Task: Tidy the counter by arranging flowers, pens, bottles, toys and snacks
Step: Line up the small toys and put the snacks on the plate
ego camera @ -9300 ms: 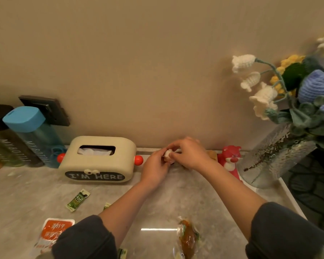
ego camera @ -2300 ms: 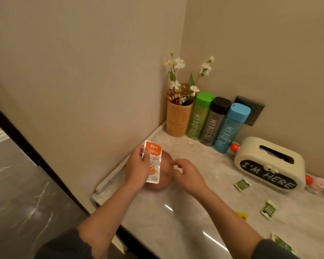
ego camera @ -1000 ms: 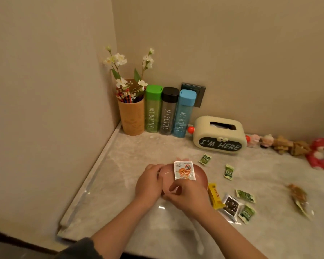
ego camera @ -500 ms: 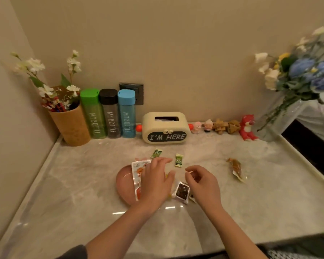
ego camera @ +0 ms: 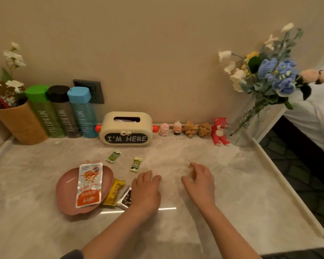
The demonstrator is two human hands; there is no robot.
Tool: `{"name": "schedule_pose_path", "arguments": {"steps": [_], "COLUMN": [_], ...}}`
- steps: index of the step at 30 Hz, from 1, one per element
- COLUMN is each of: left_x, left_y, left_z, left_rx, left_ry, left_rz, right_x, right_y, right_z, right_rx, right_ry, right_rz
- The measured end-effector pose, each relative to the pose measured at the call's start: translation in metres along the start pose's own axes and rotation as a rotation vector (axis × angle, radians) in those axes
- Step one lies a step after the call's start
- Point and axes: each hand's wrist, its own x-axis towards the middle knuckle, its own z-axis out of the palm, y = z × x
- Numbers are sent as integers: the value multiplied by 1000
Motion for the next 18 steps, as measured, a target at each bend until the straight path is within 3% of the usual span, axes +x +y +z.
{"name": "schedule_pose_path", "arguments": {"steps": [7, 13, 15, 18], "left_x": [6, 10, 12, 14], "left_y": [30, 49, 53, 54], "left_z": [10, 20, 22, 21], "left_rx": [-6, -319, -399, -542], "left_ry": [153, 181, 193, 238], "left_rz": [-98, -114, -96, -150], "right_x": [23, 34, 38, 43], "right_y": [33, 48, 52, 46], "right_z": [6, -2, -4, -7], "right_rx": [-157, -297, -244, 102], "right_ry": [-155, -164, -162, -161], "right_rz": [-102, -336, -371, -289]}}
